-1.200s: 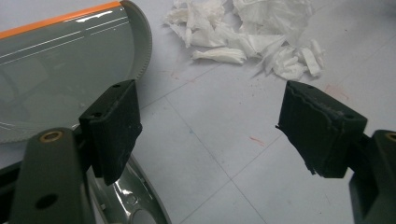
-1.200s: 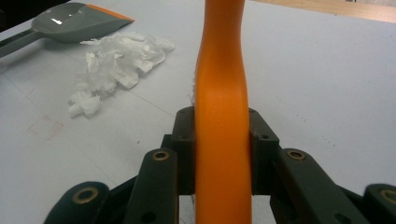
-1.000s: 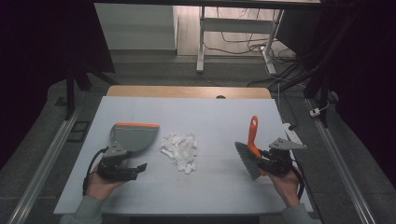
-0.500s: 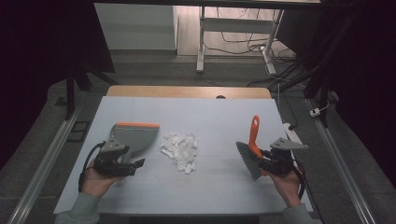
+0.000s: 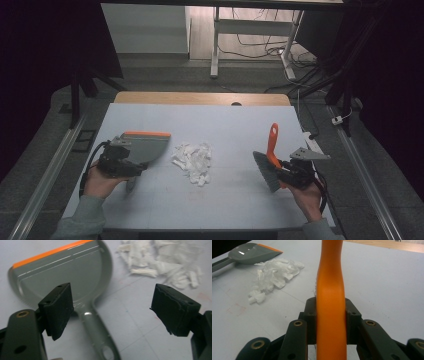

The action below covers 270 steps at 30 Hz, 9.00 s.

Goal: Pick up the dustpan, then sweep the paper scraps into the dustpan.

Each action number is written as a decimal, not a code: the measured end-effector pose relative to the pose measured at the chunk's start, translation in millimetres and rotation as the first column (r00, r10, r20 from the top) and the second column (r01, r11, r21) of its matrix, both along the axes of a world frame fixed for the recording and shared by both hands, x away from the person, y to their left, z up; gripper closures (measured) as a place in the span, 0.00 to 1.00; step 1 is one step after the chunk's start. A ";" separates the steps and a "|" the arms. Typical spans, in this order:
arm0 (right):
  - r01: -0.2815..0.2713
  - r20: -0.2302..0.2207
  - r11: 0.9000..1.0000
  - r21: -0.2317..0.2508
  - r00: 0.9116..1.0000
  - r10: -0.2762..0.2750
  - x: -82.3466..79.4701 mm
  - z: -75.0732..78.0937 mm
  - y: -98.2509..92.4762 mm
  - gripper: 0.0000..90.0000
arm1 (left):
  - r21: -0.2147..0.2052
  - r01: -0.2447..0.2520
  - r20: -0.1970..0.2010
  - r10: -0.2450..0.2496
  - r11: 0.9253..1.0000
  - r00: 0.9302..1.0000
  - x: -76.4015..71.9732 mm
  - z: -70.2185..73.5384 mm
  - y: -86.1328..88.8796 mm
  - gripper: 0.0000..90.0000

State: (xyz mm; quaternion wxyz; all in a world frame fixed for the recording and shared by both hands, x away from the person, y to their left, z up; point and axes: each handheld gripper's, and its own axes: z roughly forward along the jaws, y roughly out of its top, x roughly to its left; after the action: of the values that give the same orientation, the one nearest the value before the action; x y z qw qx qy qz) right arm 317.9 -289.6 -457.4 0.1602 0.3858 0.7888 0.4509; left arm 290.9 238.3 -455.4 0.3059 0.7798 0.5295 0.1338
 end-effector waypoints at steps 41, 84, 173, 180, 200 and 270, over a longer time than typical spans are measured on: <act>-0.005 -0.005 1.000 -0.031 1.000 0.005 0.5 -4.7 4.0 0.78 | 0.036 -0.202 -0.172 0.205 0.979 0.964 22.4 -67.4 -4.9 0.25; 0.015 0.005 0.999 -0.034 1.000 -0.014 -0.2 -3.7 1.8 0.78 | -0.071 -0.233 -0.125 0.223 0.970 0.967 18.8 -62.8 16.8 0.69; 0.020 0.050 0.997 0.079 0.998 -0.024 -4.9 7.3 -5.6 0.78 | -0.074 0.217 0.047 -0.214 0.973 0.976 -64.4 -23.7 70.0 0.69; 0.016 0.052 0.997 0.078 0.998 -0.020 -4.3 7.4 -3.9 0.78 | -0.050 0.233 0.032 -0.232 0.971 0.972 -67.3 -29.5 71.8 0.69; -0.013 0.049 0.998 0.066 0.999 0.010 11.2 11.4 26.4 0.78 | -0.027 0.267 -0.017 -0.268 0.963 0.963 -61.2 -37.4 66.5 0.69; -0.019 -0.061 1.000 -0.014 0.998 0.018 121.8 -1.9 171.9 0.78 | -0.066 0.460 -0.098 -0.465 0.885 0.880 -49.7 -57.2 31.1 0.69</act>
State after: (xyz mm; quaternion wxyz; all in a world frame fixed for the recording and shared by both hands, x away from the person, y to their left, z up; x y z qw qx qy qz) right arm 439.7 -117.7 -459.2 0.1347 0.3910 0.8000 0.4346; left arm 241.2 269.4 -512.5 0.3148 0.8834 0.3470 0.0027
